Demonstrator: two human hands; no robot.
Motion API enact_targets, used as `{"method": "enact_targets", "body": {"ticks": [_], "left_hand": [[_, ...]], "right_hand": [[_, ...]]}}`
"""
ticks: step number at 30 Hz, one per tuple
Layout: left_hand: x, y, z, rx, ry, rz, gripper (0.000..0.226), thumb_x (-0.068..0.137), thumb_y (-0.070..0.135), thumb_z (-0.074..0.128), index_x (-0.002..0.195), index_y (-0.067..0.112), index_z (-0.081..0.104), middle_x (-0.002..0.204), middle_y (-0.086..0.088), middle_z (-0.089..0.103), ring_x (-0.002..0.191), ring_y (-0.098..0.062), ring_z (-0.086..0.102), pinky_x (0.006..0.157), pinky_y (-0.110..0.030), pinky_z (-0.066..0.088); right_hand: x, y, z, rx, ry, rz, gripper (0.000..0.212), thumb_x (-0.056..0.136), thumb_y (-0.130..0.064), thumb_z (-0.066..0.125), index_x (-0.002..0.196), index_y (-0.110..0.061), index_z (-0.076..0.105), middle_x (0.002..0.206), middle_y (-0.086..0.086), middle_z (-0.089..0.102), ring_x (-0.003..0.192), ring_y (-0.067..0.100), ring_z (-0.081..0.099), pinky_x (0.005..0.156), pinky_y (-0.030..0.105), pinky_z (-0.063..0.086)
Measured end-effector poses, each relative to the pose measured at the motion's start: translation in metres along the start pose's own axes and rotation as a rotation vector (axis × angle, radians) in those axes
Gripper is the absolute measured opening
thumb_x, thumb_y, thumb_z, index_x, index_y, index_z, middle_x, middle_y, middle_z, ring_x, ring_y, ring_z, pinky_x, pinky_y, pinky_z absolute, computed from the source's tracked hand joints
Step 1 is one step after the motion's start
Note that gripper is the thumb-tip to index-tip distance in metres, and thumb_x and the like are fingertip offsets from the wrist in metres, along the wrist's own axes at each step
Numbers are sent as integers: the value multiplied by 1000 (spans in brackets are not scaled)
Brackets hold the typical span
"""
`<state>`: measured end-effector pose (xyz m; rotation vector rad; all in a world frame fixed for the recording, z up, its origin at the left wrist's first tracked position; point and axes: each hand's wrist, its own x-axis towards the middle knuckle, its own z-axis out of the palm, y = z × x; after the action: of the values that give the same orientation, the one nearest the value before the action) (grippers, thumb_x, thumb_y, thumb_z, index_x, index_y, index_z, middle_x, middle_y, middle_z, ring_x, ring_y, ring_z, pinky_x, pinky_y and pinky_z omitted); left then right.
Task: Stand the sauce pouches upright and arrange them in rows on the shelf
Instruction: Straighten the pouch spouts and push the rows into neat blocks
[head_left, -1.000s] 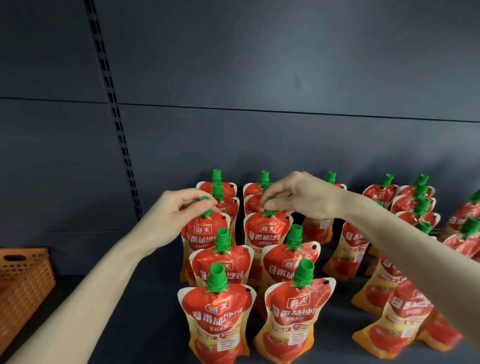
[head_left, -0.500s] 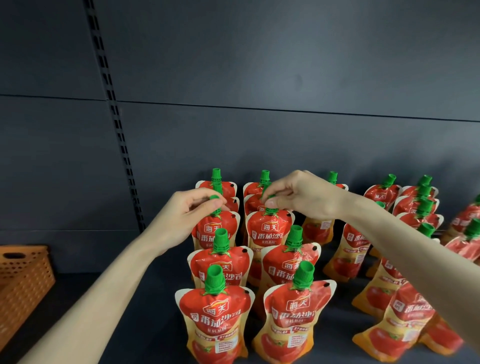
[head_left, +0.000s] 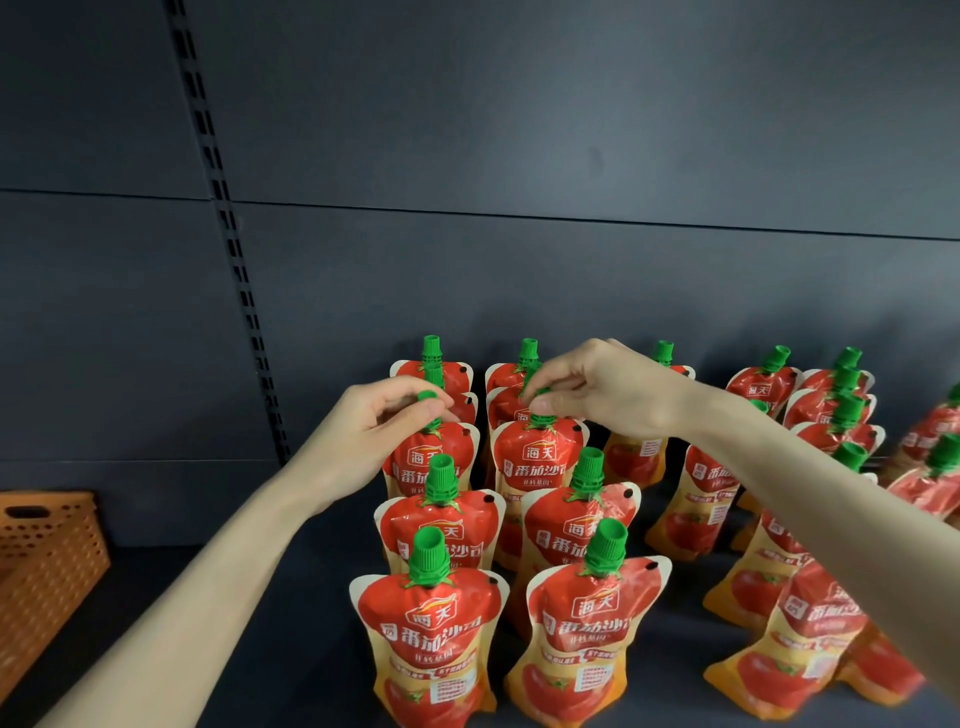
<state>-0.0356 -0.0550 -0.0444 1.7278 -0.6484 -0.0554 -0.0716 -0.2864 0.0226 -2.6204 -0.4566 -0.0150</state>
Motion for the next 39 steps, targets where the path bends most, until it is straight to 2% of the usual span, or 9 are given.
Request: {"method": "enact_targets", "body": {"ticks": [9,13,21,23,25,28,34,37,39], "left_hand": [[-3,2,0,23,2,-17,31,82,36,53,104,19,66,100,0,72,98,-10,66,83,-27,55],[-4,4,0,23,7,-8,33,83,34,52,107,16,65,100,-1,72,97,-10,67,84,-25,54],[-17,16,-5,143,118,86,23,86,24,57,107,21,65,108,10,67,103,3,60,82,-9,47],[-22,23,-7,167,152,115,27,82,32,56,106,23,65,109,11,66,105,2,59,84,-15,49],[-28,30,-6,174,189,158,28,80,34,56,104,23,67,107,8,67,105,-1,60,85,-19,50],[-37,43,-1,141,171,178,26,79,34,56,97,21,69,100,9,70,99,0,62,82,-12,48],[-52,48,9,129,-54,9,31,75,37,58,100,21,69,97,11,72,96,-2,66,83,-13,50],[-55,47,11,110,-91,-64,29,79,31,58,102,19,69,96,7,73,95,-5,67,79,-18,54],[-55,48,13,82,-60,-90,21,85,21,57,101,15,69,94,5,74,92,-7,68,73,-16,53]], "right_hand": [[-3,-3,0,17,-16,39,17,88,-25,62,103,-20,70,85,-20,65,85,-4,63,93,21,49],[-4,-3,1,6,-16,44,20,89,-27,61,105,-18,69,99,-8,69,94,3,64,96,27,49],[-15,-5,-3,55,37,54,21,86,-32,63,102,-19,68,96,-7,71,92,5,66,93,32,51],[-21,-4,-4,70,92,44,18,86,-32,63,100,-22,67,95,-8,71,90,5,66,91,29,52],[-29,-4,-5,74,179,17,14,86,-31,63,97,-23,68,94,-9,70,86,0,65,83,16,51],[-42,-8,-6,150,273,-9,14,85,-28,64,93,-19,69,90,-6,71,81,-2,63,72,7,47],[-69,-12,-2,266,-33,28,37,74,-37,67,105,-17,67,98,-5,71,91,3,67,85,15,51],[-73,-6,0,237,-70,42,34,81,-26,68,114,-21,63,103,-12,67,99,2,63,92,18,49],[-72,-3,1,235,-61,46,33,83,-23,67,116,-20,62,104,-6,69,98,4,64,93,19,50]]}}
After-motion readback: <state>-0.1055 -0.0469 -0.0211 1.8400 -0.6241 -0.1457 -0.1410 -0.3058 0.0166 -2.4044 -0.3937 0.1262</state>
